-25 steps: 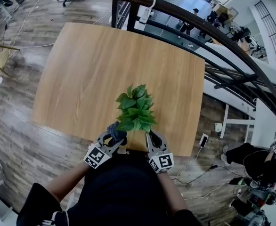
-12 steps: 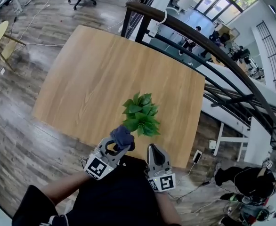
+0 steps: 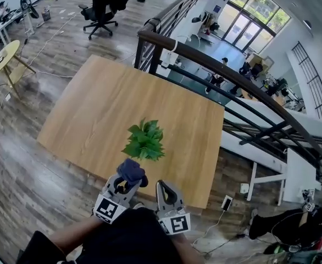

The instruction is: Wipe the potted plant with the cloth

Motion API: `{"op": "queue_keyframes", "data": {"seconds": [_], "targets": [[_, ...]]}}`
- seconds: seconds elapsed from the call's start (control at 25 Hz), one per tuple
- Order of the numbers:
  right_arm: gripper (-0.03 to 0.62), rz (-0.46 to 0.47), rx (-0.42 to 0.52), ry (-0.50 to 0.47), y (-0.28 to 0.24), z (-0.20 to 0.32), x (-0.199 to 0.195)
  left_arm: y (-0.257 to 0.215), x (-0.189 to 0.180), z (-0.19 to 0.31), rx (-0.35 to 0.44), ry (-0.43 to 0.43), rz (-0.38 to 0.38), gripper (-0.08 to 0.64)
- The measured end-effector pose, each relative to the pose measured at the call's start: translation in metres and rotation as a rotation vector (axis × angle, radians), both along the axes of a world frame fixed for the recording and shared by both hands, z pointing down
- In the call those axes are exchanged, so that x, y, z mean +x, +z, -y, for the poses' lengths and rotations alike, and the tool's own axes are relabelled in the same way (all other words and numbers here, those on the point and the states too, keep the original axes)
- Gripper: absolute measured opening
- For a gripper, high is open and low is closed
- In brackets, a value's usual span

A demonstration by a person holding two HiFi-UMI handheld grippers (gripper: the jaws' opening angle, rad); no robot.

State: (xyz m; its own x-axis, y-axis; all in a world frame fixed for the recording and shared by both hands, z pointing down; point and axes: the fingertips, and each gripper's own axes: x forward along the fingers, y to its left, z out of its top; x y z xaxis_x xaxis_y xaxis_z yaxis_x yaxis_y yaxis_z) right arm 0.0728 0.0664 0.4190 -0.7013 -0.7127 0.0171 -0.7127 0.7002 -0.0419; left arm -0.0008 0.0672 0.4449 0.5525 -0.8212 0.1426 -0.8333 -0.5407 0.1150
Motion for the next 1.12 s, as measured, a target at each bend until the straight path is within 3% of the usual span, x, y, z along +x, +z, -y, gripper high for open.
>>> {"op": "queue_keyframes", "data": {"seconds": [0.2,0.44,0.76,1.12], "targets": [[0.018,0.050,-0.002,-0.024,-0.020,-0.032,0.015,-0.020,0.027,-0.027,0.025,-0.020,0.022,0.145],[0.018,0.007,0.036,-0.021,-0.017,-0.049,0.035,-0.017,0.051,-0.051,0.047,-0.011,0.013,0.146],[0.018,0.008,0.024,0.035,-0.016,-0.060,0.036,-0.010,0.054,-0.068,0.039,0.072,0.021,0.144],[0.018,-0.027,0.008,-0.019,-0.005,-0.080,0.024,-0.002,0.045,-0.085,0.015,0.033,0.014,0.144]]}}
